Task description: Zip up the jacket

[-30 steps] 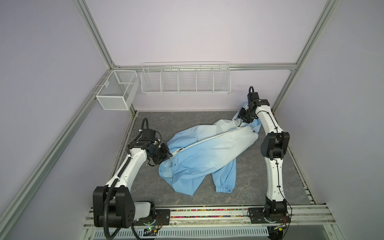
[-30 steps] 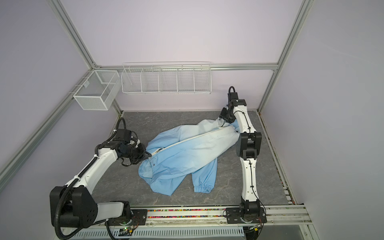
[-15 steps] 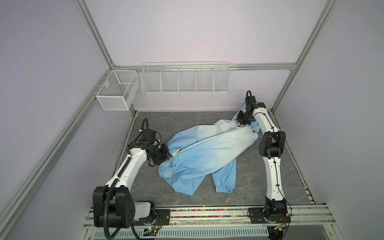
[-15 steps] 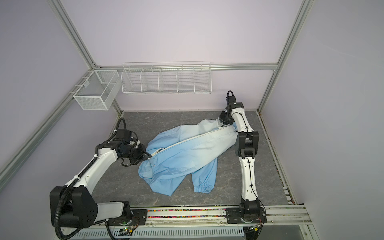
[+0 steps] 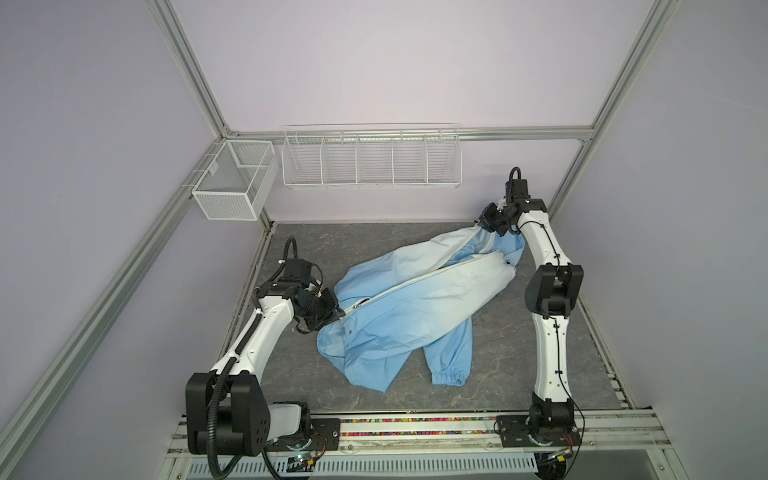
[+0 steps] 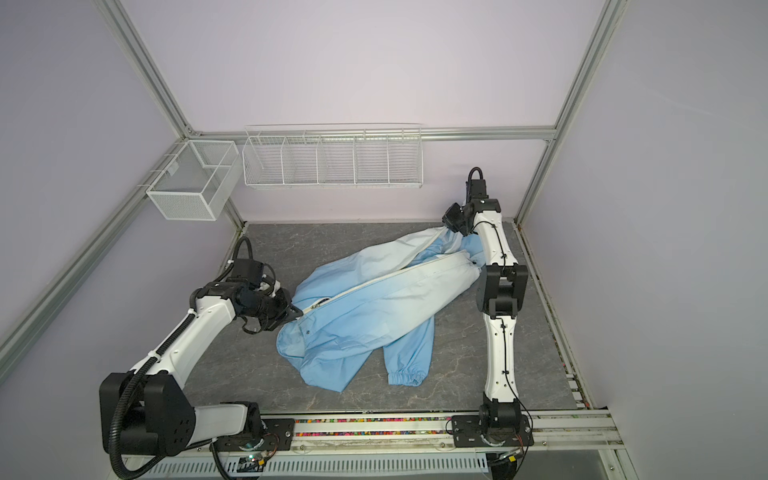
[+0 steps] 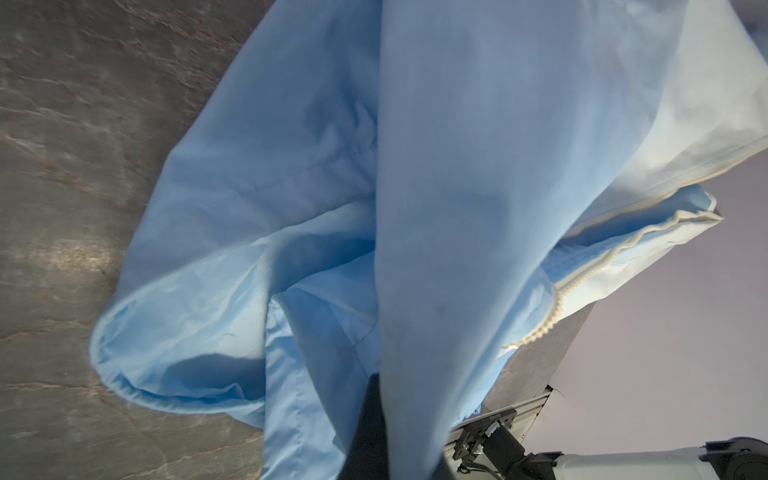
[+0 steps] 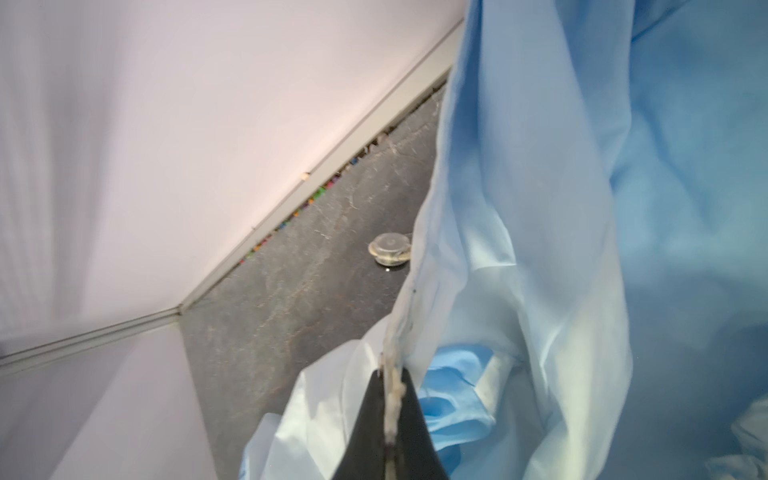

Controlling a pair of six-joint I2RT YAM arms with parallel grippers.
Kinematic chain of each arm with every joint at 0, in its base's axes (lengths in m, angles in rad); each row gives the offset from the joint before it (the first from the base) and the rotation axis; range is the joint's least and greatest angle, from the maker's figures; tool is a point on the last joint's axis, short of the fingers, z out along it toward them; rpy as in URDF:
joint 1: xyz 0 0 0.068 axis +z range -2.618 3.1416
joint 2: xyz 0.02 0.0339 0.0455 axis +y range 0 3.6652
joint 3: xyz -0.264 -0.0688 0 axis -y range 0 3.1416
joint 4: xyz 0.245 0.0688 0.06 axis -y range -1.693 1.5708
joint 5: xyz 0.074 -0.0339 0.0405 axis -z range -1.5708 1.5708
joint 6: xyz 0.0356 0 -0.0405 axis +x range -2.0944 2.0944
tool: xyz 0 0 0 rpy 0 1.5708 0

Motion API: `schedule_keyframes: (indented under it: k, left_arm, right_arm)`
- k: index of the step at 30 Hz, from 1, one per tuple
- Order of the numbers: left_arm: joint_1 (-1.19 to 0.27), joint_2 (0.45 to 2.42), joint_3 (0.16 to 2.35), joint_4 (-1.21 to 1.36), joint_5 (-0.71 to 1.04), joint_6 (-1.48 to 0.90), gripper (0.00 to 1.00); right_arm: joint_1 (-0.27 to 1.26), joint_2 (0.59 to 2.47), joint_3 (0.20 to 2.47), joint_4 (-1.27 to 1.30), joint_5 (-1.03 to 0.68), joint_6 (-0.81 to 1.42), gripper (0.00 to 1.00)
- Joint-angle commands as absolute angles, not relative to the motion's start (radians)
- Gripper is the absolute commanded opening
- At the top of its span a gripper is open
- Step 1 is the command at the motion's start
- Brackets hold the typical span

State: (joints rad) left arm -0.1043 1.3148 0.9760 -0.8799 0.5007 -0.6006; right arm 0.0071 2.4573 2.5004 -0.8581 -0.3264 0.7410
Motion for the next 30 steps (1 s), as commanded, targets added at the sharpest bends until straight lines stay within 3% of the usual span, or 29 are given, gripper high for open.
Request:
schedule_keyframes:
  k: [1,18,30]
  left_arm:
    - [-0.093,1.312,0.971,-0.902,0.509,-0.574,0.00]
    - [-0.072,1.319,0.990,-0.931,0.531,-0.523,0.00]
    - [-0.059,1.330,1.017,-0.962,0.547,-0.500,0.00]
  right_arm:
    - [-0.020,2.365,2.510,-0.798,-0.405,0.822,0.07]
    - [-0.102,2.367,2.393,-0.915,-0.409,0.612,0.07]
    - [-0.149,2.311,2.011,-0.640,-0.417,0.641,0.07]
